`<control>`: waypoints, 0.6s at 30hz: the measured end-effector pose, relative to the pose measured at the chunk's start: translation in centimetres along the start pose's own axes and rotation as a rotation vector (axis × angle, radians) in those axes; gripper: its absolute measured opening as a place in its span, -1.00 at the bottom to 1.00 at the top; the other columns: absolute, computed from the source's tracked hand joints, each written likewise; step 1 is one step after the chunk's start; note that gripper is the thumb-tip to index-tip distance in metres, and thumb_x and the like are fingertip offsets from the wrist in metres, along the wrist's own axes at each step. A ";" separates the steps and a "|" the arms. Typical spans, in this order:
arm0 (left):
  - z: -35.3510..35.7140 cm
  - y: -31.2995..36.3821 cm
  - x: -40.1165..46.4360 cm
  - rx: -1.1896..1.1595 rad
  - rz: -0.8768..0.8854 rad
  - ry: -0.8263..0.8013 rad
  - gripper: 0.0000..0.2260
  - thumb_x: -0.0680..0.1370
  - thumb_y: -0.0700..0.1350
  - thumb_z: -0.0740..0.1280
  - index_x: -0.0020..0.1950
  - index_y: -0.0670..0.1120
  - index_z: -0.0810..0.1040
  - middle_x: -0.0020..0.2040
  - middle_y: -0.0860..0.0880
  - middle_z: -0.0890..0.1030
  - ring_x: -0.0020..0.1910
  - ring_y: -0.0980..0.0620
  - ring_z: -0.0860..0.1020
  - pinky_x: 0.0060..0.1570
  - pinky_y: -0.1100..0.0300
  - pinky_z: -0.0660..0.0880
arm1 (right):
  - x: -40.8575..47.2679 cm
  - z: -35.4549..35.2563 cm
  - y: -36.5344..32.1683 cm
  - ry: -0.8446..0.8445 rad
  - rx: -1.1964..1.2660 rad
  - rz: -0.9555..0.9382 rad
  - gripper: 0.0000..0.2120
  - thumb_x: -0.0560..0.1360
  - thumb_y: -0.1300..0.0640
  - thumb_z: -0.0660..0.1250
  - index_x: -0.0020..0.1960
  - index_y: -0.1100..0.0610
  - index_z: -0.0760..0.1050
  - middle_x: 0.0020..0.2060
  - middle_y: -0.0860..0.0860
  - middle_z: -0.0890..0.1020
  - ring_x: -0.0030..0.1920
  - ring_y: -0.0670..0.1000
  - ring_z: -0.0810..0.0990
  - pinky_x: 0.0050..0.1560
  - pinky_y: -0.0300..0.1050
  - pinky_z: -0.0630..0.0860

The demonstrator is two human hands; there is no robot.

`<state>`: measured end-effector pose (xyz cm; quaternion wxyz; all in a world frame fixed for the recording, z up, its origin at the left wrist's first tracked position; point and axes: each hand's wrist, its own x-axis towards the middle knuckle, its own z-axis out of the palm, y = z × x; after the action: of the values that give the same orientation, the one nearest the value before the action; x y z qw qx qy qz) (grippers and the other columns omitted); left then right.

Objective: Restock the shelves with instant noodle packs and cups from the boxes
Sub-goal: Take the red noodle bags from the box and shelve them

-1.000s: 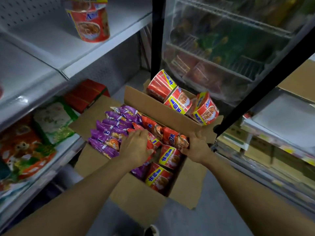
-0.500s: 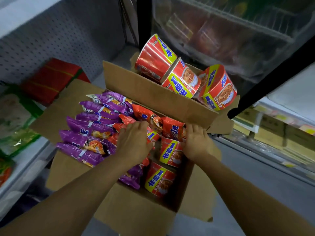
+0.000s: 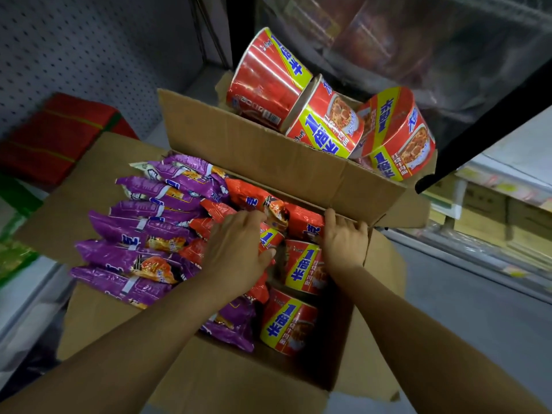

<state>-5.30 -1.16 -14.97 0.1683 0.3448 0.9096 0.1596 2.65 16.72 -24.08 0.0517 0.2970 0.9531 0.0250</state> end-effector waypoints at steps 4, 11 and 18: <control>-0.1 0.2 -0.2 -0.019 -0.008 -0.006 -0.53 0.54 0.05 0.32 0.41 -0.01 0.28 0.32 0.00 0.41 0.32 0.01 0.33 0.31 0.13 0.24 | 0.1 -1.2 1.0 -0.014 0.026 -0.044 -0.70 0.54 0.10 0.25 0.25 0.15 0.41 0.02 0.13 0.63 0.05 0.18 0.59 0.11 0.04 0.33; -1.7 1.5 -1.2 -0.148 -0.077 -0.018 -0.54 0.54 0.00 0.35 0.39 -0.07 0.32 0.33 -0.03 0.43 0.31 -0.01 0.38 0.22 0.13 0.34 | -1.8 -8.3 3.3 0.014 0.164 -0.040 -0.65 0.54 -0.03 0.29 0.20 0.17 0.36 0.11 0.11 0.59 0.07 0.16 0.58 0.11 -0.02 0.37; -3.4 2.5 -2.2 -0.468 -0.252 -0.045 -0.47 0.54 0.00 0.36 0.43 -0.12 0.26 0.36 -0.09 0.43 0.31 -0.08 0.42 0.19 0.07 0.41 | -2.1 -15.9 4.6 -0.091 0.766 0.033 -0.53 0.56 0.03 0.28 0.38 0.17 0.24 0.20 0.08 0.54 0.12 0.04 0.58 0.06 -0.05 0.52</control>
<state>-3.74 -1.50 -10.50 0.2822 0.1841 0.8797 0.3355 5.14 19.05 -7.80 -0.0210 0.3109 0.8853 -0.3453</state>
